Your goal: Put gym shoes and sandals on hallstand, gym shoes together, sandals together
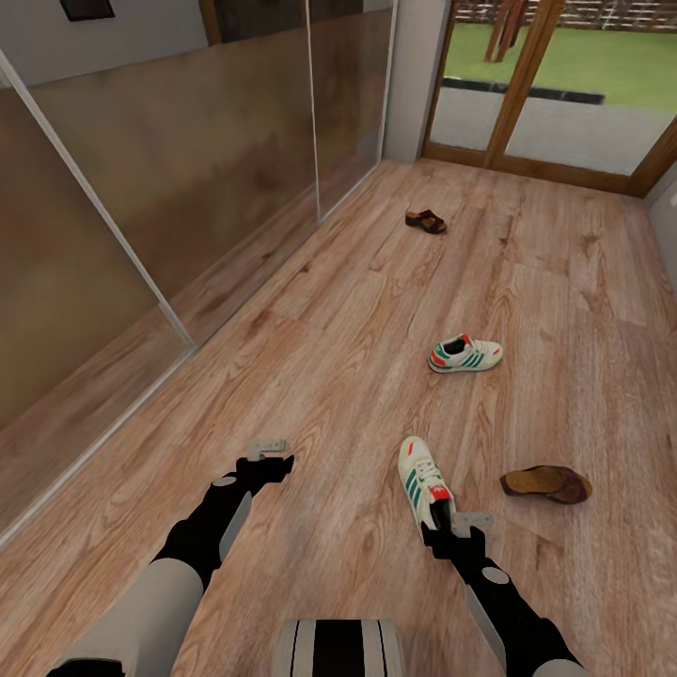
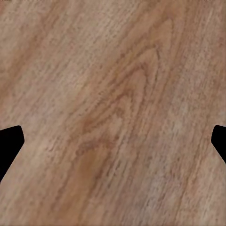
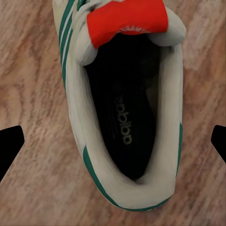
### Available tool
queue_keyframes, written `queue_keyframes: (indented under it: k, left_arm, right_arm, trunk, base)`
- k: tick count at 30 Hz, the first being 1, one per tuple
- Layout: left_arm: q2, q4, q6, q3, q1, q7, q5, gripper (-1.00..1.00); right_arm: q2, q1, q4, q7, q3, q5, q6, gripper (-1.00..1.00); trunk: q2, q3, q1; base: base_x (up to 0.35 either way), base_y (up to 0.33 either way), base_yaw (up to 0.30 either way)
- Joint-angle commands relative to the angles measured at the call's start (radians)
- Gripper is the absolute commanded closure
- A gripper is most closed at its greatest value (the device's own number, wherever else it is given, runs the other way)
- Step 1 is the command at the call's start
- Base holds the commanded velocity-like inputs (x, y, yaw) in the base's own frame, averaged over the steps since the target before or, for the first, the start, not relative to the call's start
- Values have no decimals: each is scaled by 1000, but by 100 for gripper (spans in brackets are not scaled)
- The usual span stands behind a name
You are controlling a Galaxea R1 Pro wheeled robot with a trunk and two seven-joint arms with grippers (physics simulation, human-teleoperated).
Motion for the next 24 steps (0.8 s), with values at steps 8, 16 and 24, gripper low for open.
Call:
queue_keyframes:
  k: [8,16,24]
  left_arm:
    - [0,-3,6,0,0,-2,1,-100]
    - [0,-2,6,0,0,-2,1,-100]
    - [0,-3,6,0,0,-2,1,-100]
  right_arm:
    - [0,0,1,1,-1,-2,-3,-100]
    - [1,0,1,1,-1,-2,-3,-100]
    - [0,0,1,1,-1,-1,-3,-100]
  trunk:
    - [0,-4,0]
    - [-2,-43,3]
    - [-3,-71,5]
  base:
    - [1,0,0]
    - [0,0,0]
    - [0,0,0]
